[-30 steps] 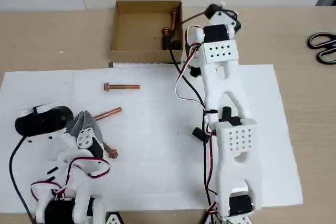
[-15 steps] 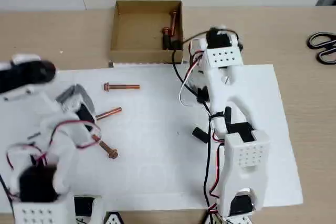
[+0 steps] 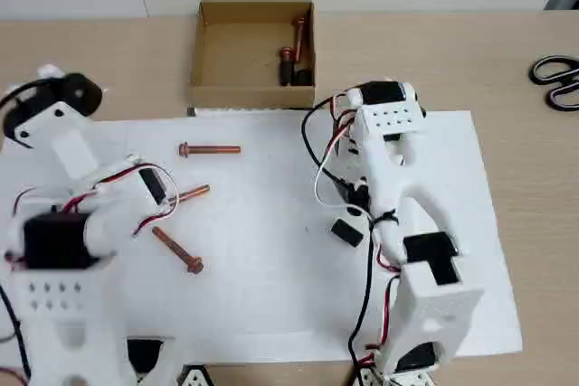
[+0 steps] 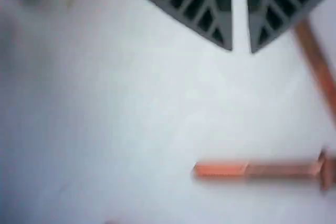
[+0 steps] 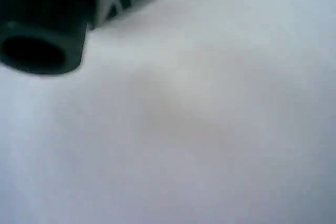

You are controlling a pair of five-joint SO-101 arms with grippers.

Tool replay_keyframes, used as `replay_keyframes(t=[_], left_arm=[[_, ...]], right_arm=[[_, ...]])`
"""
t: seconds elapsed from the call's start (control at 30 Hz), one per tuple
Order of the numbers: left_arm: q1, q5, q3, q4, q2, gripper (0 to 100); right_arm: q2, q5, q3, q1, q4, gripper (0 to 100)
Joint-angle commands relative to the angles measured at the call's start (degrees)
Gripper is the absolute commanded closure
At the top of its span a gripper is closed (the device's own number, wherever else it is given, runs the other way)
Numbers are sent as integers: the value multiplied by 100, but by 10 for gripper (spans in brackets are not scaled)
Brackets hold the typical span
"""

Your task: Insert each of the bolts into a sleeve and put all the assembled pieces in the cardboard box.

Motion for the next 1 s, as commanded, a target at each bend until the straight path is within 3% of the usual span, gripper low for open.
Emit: replay_keyframes(t=[0.0, 0.43, 0.6, 0.77, 0.97], left_arm=[[-18, 334, -259, 273, 536, 994], [0, 2690, -1059, -299, 2048, 993], [-18, 3209, -1068, -378, 2505, 993], [18, 3332, -1068, -905, 3077, 993], [35, 3314, -1068, -2110, 3868, 993]], right_arm=[[-611, 26, 343, 48, 40, 996], [-1437, -18, 1248, 48, 31, 996], [-1525, -18, 1257, 48, 31, 996], [-1534, 18, 1257, 57, -4, 996], [-1534, 18, 1257, 207, 4, 996]])
